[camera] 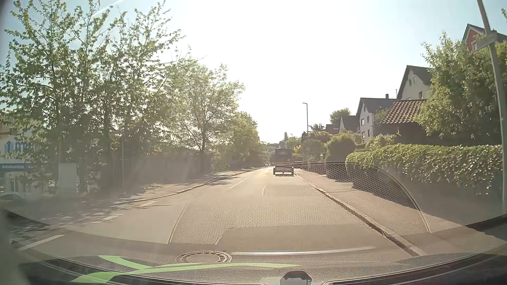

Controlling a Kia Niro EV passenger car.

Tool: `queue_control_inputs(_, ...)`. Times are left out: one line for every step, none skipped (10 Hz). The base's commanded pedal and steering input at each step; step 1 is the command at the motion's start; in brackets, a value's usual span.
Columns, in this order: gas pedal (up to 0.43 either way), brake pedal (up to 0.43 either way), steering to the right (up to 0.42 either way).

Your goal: Follow the waypoints while adhering to traffic rules and regulations

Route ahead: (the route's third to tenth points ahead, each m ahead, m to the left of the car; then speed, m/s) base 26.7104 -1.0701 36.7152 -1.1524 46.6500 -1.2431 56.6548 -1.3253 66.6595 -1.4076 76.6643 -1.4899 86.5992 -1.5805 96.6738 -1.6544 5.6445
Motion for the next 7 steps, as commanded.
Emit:
queue_control_inputs(0.039,0.0,-0.003)
queue_control_inputs(0.039,0.0,-0.003)
queue_control_inputs(0.039,0.0,-0.003)
queue_control_inputs(0.059,0.0,-0.004)
queue_control_inputs(0.067,0.0,-0.004)
queue_control_inputs(0.067,0.0,-0.009)
queue_control_inputs(0.087,0.0,-0.018)
